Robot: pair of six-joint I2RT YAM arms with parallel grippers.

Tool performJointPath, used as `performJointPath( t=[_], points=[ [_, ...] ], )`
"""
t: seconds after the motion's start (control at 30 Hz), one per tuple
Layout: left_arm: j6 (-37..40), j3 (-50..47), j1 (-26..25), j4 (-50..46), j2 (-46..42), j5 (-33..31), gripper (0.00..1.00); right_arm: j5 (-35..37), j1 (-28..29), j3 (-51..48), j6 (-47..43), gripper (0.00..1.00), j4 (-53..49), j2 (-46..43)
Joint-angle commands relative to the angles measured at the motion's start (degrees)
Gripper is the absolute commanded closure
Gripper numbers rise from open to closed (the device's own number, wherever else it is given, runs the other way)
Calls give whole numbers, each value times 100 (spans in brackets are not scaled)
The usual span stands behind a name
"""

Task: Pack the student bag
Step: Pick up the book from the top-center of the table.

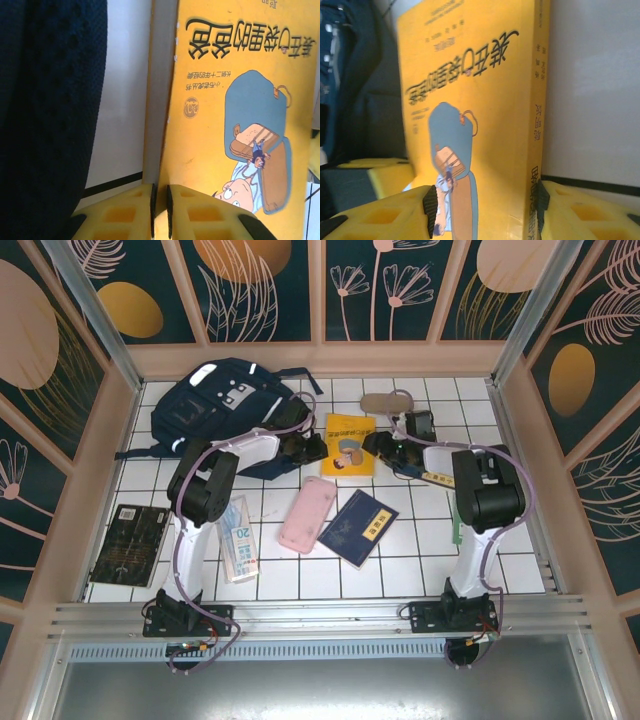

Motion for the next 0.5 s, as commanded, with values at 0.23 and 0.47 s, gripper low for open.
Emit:
performJointPath(
  t=[0.23, 0.47],
  points=[
    [179, -116, -230, 144, 161, 507, 85, -1502, 416, 259, -162, 49, -181, -121],
    [268, -118, -217, 32, 98, 403, 84, -945, 207, 272, -288, 52, -536, -246]
  ],
)
